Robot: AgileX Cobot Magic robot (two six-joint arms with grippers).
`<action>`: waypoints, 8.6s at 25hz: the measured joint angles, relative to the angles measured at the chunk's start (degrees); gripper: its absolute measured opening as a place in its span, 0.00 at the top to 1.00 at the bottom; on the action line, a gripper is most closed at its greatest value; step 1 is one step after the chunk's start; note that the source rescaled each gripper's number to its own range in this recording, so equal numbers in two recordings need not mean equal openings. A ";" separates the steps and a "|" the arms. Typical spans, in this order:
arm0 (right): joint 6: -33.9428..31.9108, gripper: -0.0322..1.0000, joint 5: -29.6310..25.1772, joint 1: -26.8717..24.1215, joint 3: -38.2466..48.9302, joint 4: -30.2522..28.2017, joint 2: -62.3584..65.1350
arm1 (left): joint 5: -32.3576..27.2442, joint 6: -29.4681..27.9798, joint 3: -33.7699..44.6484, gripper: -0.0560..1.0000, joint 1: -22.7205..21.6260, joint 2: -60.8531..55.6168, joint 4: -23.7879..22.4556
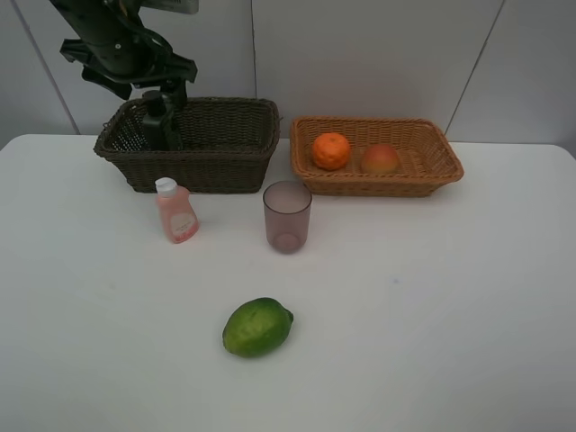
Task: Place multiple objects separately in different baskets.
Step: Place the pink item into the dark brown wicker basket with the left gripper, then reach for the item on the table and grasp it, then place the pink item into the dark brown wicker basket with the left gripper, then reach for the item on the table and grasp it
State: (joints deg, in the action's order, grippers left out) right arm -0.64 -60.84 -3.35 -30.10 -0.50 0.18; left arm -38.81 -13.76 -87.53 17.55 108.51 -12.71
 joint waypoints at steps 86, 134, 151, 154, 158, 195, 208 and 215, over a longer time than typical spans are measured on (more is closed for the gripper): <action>0.00 0.03 0.00 0.00 0.00 0.00 0.00 | -0.12 1.10 14.51 0.56 5.99 -4.44 4.06; 0.00 0.03 0.00 0.00 0.00 0.00 0.00 | 42.79 2.56 8.92 0.54 5.14 14.96 -0.69; 0.00 0.03 0.00 0.00 0.00 0.00 0.00 | 37.68 2.31 8.92 0.02 5.08 7.82 -0.64; 0.00 0.03 0.00 0.00 0.00 0.00 0.00 | 30.13 1.66 8.75 0.02 5.44 3.87 -0.40; 0.00 0.03 0.00 0.00 0.00 0.00 0.00 | 20.87 1.42 8.75 0.02 7.14 -1.00 1.42; 0.00 0.03 0.01 0.00 0.00 0.00 0.00 | -12.65 -13.38 -2.58 0.02 19.74 6.26 11.25; 0.00 0.03 0.01 0.00 0.00 0.00 0.00 | -8.22 -22.99 -2.69 0.02 19.96 9.26 7.35; 0.00 0.03 0.01 0.00 0.00 0.00 0.00 | -7.12 -23.07 -2.69 0.02 19.96 11.22 8.11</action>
State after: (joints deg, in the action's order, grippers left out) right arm -0.64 -60.83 -3.35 -30.10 -0.50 0.18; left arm -45.92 -36.83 -90.22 37.51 119.73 -4.60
